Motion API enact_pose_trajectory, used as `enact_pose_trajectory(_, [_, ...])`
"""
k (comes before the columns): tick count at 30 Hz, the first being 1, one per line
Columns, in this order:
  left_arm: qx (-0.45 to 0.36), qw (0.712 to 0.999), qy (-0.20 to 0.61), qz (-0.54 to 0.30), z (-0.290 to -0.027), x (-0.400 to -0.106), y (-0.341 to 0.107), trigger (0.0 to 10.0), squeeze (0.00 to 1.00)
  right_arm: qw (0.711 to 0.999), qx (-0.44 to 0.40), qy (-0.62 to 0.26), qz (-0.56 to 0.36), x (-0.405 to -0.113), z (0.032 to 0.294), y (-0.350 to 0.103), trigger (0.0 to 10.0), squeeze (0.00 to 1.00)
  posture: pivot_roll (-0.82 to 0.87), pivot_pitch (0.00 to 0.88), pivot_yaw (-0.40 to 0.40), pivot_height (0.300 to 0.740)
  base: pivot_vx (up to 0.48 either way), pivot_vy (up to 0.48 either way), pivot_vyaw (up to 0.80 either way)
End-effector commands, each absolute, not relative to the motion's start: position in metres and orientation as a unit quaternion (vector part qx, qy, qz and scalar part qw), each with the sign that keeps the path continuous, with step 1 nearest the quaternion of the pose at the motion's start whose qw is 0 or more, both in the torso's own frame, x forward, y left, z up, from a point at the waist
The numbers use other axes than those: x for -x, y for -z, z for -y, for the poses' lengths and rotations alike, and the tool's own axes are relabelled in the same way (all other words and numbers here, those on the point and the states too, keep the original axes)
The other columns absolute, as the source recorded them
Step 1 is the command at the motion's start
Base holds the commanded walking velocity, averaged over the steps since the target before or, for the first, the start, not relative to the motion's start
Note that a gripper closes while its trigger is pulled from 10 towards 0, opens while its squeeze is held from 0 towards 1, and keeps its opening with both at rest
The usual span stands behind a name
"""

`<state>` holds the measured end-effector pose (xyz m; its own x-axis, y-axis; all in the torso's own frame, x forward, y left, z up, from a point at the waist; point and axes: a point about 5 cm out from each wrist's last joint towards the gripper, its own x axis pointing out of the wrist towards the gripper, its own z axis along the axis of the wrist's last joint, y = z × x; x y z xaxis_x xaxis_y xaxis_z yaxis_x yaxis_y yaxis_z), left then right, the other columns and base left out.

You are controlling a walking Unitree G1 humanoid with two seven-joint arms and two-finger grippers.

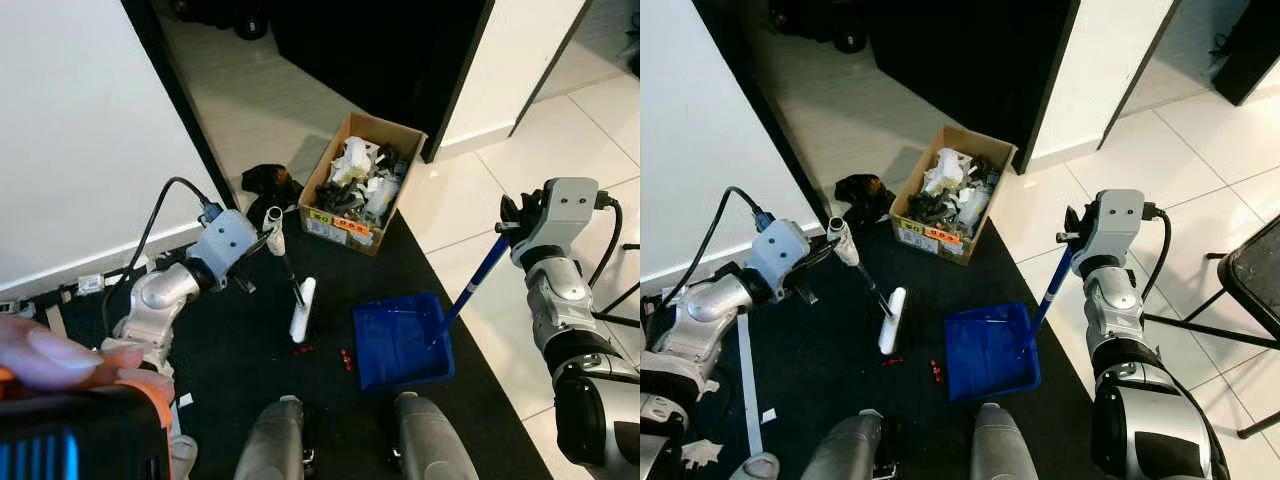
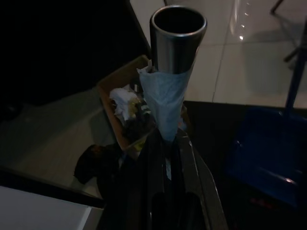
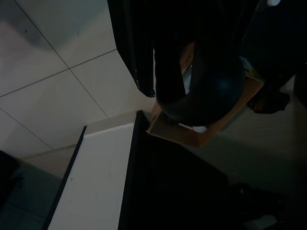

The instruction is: Sweep floor

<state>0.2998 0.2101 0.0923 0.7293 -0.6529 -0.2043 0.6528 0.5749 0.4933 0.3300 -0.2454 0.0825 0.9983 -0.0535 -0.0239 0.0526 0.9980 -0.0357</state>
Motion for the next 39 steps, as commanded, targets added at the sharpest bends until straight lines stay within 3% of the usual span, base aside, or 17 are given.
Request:
enact_pose_trajectory(1, [-0.306,0.861,0.407,-0.013,-0.215,-0.294,-0.092,10.0,0.0,0.999,0.019,0.025,-0.003,-0.334,0.247,-0.09,10.0,0.0,-0.01,0.108,-0.019,0.74,0.0,0.0,0.0])
enact_pose_trajectory(10, [-0.336,0.811,0.479,-0.016,-0.214,-0.288,-0.096,10.0,0.0,1.0,0.018,0.025,-0.002,-0.334,0.246,-0.09,10.0,0.0,-0.01,0.105,-0.019,0.74,0.0,0.0,0.0])
enact_pose_trajectory(17, [-0.335,0.804,0.49,0.0,-0.212,-0.288,-0.101,10.0,0.0,1.0,0.018,0.024,-0.002,-0.335,0.246,-0.09,10.0,0.0,-0.01,0.102,-0.024,0.74,0.0,0.0,0.0])
enact_pose_trajectory(25, [-0.364,0.771,0.522,-0.011,-0.217,-0.282,-0.1,10.0,0.0,1.0,0.019,0.019,-0.001,-0.337,0.245,-0.093,10.0,0.0,-0.01,0.101,-0.036,0.74,0.0,0.0,0.0])
enact_pose_trajectory(29, [-0.366,0.779,0.509,-0.005,-0.22,-0.286,-0.105,10.0,0.0,1.0,0.02,0.019,0.001,-0.338,0.246,-0.094,10.0,0.0,-0.01,0.096,-0.037,0.74,0.0,0.0,0.0])
enact_pose_trajectory(39, [-0.36,0.863,0.354,-0.037,-0.239,-0.318,-0.119,10.0,0.0,0.999,0.018,0.026,-0.004,-0.336,0.249,-0.093,10.0,0.0,0.0,0.112,-0.026,0.74,0.0,0.0,0.0])
